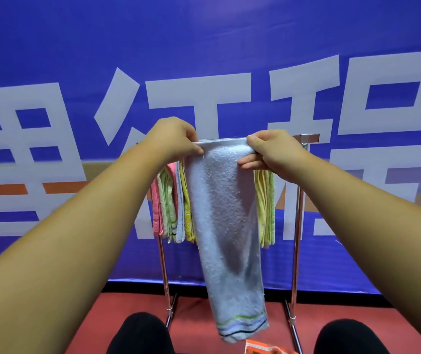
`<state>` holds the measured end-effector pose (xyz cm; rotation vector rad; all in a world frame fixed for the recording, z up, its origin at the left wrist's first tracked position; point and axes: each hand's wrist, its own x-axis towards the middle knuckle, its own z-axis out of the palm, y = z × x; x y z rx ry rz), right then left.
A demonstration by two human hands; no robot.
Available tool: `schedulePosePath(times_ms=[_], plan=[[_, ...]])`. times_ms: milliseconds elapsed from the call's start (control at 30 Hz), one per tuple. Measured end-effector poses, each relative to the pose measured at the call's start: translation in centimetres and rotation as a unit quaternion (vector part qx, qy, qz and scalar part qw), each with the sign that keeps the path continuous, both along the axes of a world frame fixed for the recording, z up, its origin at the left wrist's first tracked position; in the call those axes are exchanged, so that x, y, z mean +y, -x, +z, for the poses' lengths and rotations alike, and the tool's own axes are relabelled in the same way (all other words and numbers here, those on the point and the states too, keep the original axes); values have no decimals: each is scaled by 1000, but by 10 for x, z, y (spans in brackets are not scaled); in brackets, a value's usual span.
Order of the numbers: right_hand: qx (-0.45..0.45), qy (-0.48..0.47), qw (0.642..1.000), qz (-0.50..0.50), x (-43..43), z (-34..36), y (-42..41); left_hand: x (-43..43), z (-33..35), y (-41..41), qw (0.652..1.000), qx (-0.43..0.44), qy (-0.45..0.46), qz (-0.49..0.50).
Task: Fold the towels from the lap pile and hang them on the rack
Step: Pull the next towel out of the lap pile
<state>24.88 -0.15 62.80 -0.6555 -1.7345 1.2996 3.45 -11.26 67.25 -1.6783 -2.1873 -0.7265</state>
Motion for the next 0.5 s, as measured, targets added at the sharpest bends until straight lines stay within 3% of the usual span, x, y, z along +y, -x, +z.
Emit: schedulePosePath(times_ms=[200,333,400,500], plan=[[-35,-41,998,-17,2,6,-1,-6,0,6,986,-144,-67,-46],[-87,-126,981,-116,6,7,1,-10,2,6,972,-213,-71,-76],[-93,-154,972,-154,7,6,2,-11,1,10,947,-295,-50,-118],[-80,-144,977,-138,9,4,3,-14,-6,12,880,-445,-39,-162]])
